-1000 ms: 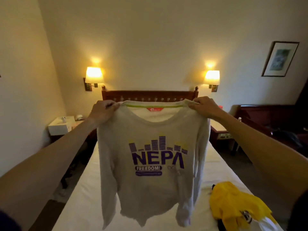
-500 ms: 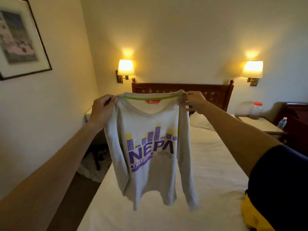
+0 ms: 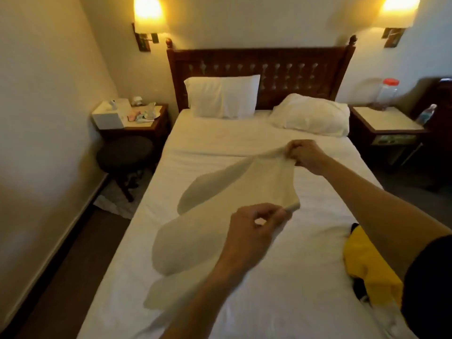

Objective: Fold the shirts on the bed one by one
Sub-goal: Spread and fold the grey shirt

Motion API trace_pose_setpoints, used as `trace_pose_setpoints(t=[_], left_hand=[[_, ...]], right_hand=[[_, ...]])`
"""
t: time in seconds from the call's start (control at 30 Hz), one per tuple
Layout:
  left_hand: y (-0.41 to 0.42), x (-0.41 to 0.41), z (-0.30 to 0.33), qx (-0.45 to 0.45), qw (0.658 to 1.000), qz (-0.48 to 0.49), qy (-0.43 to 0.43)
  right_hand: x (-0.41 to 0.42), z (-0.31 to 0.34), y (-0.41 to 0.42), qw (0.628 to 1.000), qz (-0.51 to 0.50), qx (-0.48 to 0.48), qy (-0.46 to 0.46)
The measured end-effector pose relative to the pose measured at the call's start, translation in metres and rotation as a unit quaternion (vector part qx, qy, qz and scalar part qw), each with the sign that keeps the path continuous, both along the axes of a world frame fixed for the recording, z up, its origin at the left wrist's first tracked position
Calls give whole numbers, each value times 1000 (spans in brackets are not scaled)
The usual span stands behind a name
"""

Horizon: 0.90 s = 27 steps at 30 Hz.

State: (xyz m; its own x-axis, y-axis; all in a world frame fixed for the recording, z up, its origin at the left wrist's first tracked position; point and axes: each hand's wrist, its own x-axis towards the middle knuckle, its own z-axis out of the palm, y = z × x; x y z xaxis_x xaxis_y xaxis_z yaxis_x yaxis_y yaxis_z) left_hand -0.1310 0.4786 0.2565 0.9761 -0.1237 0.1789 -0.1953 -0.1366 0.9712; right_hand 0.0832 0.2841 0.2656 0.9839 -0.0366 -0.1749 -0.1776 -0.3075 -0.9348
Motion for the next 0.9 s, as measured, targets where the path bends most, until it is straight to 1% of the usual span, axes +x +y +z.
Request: trace_pose_setpoints(t=[0.1,0.17,0.27,0.33,0.4,0.43,0.47,0.53,0.57,0.63,0.7,0.73,0.8,0.83,0.87,0.9], left_hand=[[-82,0,-111,26,997,-3,72],[-136,0,-184,59,993,-3,107],[-204,3,-284,113,979,-58,157],[-227,3,-342,113,969,-113,187],[-229,-2,-393,120,960,-158,196],[-222,-6,-418,145,957,-162,191],[-210,-9,-441,180,953,-151,189],[-174,-16,-475,259,941,-114,185],[-153,-19,-486,301,935,-95,162],[-115,-26,-500,385,913,-88,102],[-80,-35,-510,434,890,-121,64],[-65,-40,-514,453,877,-152,58],[-39,-48,-520,499,836,-219,69],[-30,-53,-524,524,813,-242,75],[-24,-57,-528,542,796,-256,79],[-20,-60,-531,553,787,-261,82]], right_hand=[[13,-113,-66,992,-6,-110,57],[18,-194,-107,982,-3,-173,81],[20,-306,-163,958,-22,-274,79],[9,-374,-190,930,-6,-362,67],[-20,-439,-200,895,0,-442,65],[-42,-467,-197,887,1,-458,60],[-69,-491,-189,890,14,-454,40],[-134,-526,-164,905,61,-419,-32],[-166,-536,-151,909,86,-403,-63],[-224,-550,-124,912,144,-374,-83],[-271,-557,-100,912,226,-332,-82],[-291,-559,-89,902,276,-322,-78],[-318,-563,-76,866,370,-332,-50],[-328,-566,-71,850,398,-342,-31],[-334,-568,-67,843,406,-353,-18],[-338,-569,-64,841,401,-364,-14]])
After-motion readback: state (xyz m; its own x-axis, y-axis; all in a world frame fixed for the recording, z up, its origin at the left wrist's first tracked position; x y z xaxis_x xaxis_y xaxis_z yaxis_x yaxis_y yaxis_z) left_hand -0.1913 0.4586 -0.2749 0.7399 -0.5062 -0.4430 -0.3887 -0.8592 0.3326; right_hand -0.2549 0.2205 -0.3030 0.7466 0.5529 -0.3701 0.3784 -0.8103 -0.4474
